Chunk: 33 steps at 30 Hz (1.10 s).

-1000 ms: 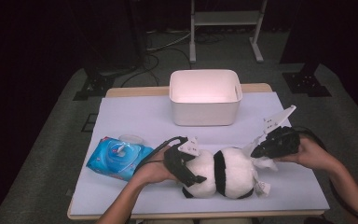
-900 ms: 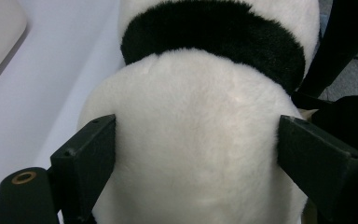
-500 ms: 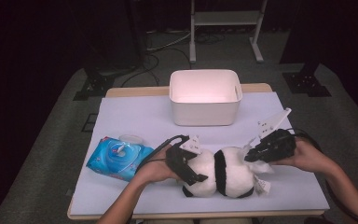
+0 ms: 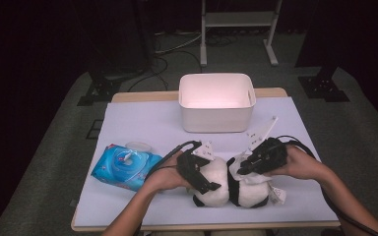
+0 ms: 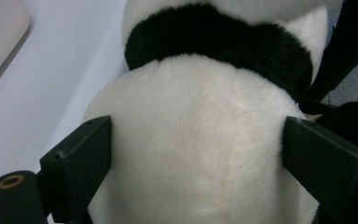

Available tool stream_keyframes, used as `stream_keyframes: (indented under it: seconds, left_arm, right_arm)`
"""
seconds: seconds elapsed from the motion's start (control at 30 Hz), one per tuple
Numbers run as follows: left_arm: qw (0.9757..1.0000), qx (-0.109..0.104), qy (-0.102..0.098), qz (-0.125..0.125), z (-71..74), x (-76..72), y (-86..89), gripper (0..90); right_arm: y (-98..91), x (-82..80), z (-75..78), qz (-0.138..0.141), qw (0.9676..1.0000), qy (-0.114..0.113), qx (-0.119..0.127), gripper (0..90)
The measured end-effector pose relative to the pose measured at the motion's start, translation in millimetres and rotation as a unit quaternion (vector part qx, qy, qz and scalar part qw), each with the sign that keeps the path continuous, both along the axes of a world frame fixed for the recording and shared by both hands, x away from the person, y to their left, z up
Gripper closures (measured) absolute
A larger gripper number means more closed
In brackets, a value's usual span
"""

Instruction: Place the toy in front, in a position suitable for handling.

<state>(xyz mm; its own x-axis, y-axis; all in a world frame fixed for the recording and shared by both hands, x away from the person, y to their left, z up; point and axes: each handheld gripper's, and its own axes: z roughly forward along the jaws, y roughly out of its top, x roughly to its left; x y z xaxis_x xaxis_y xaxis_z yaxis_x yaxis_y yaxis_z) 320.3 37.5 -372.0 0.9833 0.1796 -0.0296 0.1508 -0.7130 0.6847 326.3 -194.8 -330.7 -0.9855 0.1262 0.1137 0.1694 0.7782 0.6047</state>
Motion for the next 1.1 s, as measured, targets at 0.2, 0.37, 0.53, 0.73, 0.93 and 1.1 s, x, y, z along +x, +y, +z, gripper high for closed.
stream_keyframes:
  seconds: [0.2,0.37,0.53,0.73,0.93,1.1]
  left_arm:
    - [1.0000,-0.007,-0.004,0.000,1.8,-1.2,2.8,8.9]
    - [0.9999,-0.011,-0.005,-0.003,5.9,-1.5,5.6,8.7]
    - [0.9999,-0.009,-0.005,-0.008,8.7,-3.6,11.2,8.7]
    - [0.9999,0.008,-0.005,-0.012,5.3,-7.4,20.5,8.7]
    - [0.9999,0.004,-0.001,-0.015,2.2,-8.5,23.7,8.6]
    - [0.9999,0.002,0.002,-0.013,1.0,-8.6,24.5,8.6]
  right_arm:
    - [11.4,-3.2,-1.7,0.011,0.9998,-0.008,-0.014,80.6]
    - [0.7,-4.1,-0.2,0.000,0.9999,-0.010,-0.012,80.5]
    - [-11.3,-6.6,-0.5,-0.015,0.9998,-0.007,-0.011,80.5]
    - [-25.5,-9.3,1.5,-0.029,0.9994,-0.009,-0.015,80.4]
    - [-44.6,-10.3,-0.7,-0.049,0.9987,-0.003,-0.013,80.6]
    - [-54.3,-10.4,-3.2,-0.058,0.9982,0.002,-0.009,80.8]
